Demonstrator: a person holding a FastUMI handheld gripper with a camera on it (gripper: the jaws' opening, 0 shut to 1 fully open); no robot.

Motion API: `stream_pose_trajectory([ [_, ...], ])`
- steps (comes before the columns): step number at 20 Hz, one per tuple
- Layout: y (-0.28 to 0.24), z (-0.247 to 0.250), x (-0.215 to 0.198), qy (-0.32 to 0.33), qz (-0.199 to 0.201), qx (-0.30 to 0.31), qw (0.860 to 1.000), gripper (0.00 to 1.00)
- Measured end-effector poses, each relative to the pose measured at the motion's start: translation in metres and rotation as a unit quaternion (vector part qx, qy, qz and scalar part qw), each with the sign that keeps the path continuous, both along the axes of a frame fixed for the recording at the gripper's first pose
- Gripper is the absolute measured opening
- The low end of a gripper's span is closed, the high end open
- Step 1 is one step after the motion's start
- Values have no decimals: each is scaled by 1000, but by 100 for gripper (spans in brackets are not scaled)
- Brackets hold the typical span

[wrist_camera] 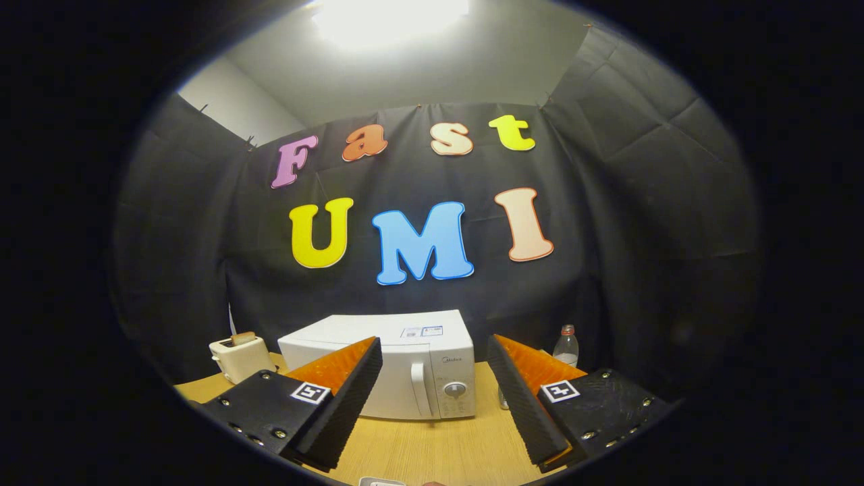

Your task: Open the microwave, put the food inside, and close the microwave door.

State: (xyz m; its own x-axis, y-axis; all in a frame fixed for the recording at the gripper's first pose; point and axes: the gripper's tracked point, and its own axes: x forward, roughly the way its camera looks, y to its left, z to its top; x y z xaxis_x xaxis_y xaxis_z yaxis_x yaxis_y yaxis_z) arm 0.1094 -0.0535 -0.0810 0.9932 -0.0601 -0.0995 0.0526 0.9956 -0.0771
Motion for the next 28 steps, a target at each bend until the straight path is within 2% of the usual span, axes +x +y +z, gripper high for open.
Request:
stream_pose_trajectory([
  [10, -6, -75, 74, 53, 2, -18, 998, 98],
  [22, -3, -154, 129, 110, 7, -27, 994, 98],
  [25, -5, -171, 136, 129, -2, -20, 991, 96],
  [26, -5, -178, 138, 135, -3, -16, 991, 89],
  [28, -1, -189, 140, 150, 3, -6, 989, 88],
])
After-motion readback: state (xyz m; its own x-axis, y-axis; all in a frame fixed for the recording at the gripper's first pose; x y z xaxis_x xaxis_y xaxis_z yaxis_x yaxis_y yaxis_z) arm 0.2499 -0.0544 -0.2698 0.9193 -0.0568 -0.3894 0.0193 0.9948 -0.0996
